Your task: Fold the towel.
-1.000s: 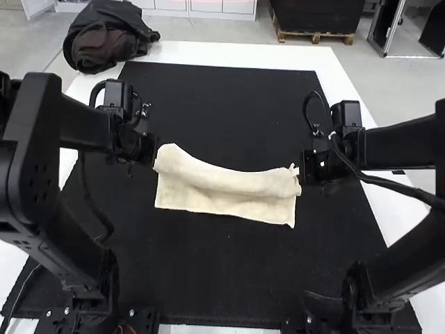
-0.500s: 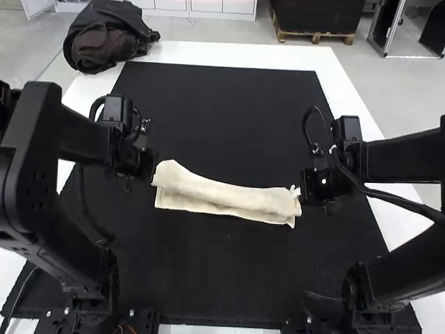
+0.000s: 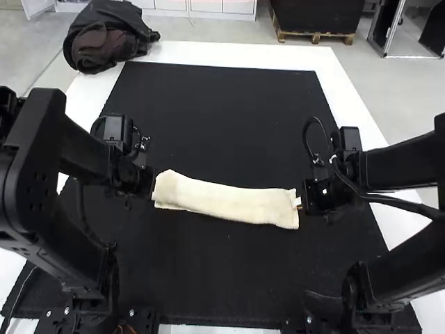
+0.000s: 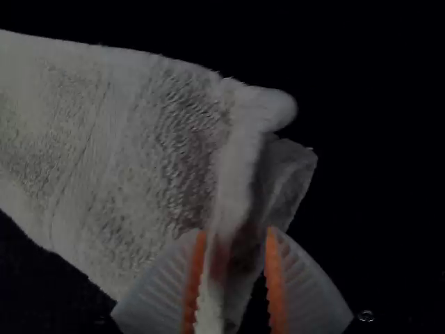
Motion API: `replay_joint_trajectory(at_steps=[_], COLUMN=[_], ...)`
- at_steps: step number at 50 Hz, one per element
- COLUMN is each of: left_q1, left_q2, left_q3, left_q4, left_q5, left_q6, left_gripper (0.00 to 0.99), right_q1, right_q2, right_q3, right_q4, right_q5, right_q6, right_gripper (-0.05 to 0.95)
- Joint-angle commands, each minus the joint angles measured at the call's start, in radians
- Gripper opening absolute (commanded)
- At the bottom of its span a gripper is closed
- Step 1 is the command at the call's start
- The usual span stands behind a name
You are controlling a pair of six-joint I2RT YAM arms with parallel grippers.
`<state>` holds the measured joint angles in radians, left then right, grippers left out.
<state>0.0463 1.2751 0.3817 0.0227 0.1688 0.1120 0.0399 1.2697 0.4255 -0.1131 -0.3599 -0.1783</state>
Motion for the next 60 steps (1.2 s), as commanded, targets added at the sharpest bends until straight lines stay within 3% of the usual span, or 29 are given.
replay_joint_trajectory(at_steps=[1,6,9,13,14,20,28,34,47,60], left_q1=[0.01,0.01,0.01,0.01,0.01,0.029,0.089,0.124,0.129,0.125], left_q2=[-0.022,-0.029,-0.036,-0.049,-0.052,-0.068,-0.091,-0.108,-0.112,-0.114], left_q3=[0.005,0.005,0.005,0.006,0.008,0.009,0.011,0.011,0.011,0.014], left_q4=[0.005,0.005,0.01,0.02,0.022,0.034,0.051,0.049,0.046,0.037], left_q5=[-0.02,-0.023,-0.029,-0.045,-0.046,-0.051,-0.046,-0.041,-0.029,-0.029], left_q6=[0.009,0.012,0.012,0.012,0.012,0.012,0.014,0.032,0.032,0.034], left_gripper=[0.277,0.443,0.618,0.944,0.966,0.969,0.967,0.969,0.967,0.967], right_q1=[-0.046,-0.083,-0.104,-0.127,-0.13,-0.137,-0.137,-0.143,-0.127,-0.081], right_q2=[-0.001,-0.013,-0.024,-0.036,-0.038,-0.041,-0.044,-0.069,-0.089,-0.067], right_q3=[0.01,0.021,0.03,0.044,0.047,0.058,0.071,0.094,0.121,0.107], right_q4=[0.003,-0.005,-0.01,-0.017,-0.019,-0.037,-0.091,-0.114,-0.138,-0.134], right_q5=[0.021,0.021,0.021,0.013,0.01,-0.022,-0.071,-0.085,-0.1,-0.062], right_q6=[-0.039,-0.061,-0.069,-0.076,-0.081,-0.082,-0.095,-0.087,-0.05,-0.038], right_gripper=[0.35,0.49,0.57,0.6,0.61,0.65,0.71,0.91,0.91,0.91])
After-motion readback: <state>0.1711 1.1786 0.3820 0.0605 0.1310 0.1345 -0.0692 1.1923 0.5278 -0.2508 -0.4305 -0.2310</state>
